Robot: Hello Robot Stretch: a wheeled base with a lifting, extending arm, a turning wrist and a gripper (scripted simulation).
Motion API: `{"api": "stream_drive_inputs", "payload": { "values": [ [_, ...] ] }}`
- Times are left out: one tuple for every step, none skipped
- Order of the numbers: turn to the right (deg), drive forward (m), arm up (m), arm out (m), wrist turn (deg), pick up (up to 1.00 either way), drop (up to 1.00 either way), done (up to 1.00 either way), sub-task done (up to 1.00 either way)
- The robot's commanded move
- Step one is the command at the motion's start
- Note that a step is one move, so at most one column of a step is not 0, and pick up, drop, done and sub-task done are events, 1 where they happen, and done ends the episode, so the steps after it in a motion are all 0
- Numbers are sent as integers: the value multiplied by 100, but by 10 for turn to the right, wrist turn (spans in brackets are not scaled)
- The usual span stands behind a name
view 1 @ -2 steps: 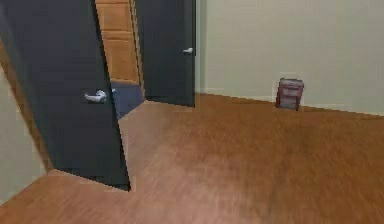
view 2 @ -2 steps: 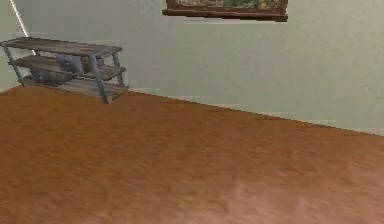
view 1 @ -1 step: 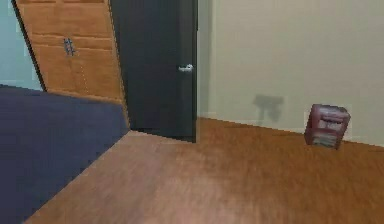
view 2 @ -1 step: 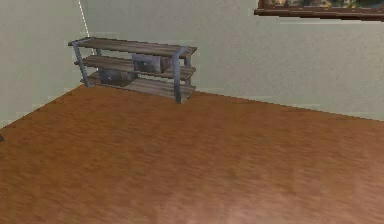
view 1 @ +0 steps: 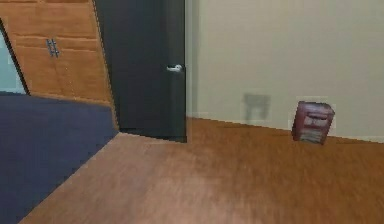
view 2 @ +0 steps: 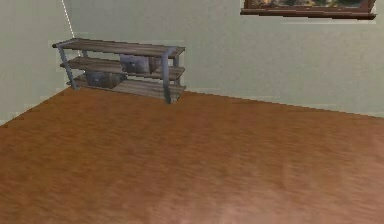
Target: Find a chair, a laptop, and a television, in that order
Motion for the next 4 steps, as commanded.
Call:
{"api": "stream_drive_inputs", "payload": {
  "values": [
    [0,50,0,0,0,0,0,0,0],
    [-270,0,0,0,0,0,0,0,0],
    [0,45,0,0,0,0,0,0,0],
    [-270,0,0,0,0,0,0,0,0]
  ]
}}
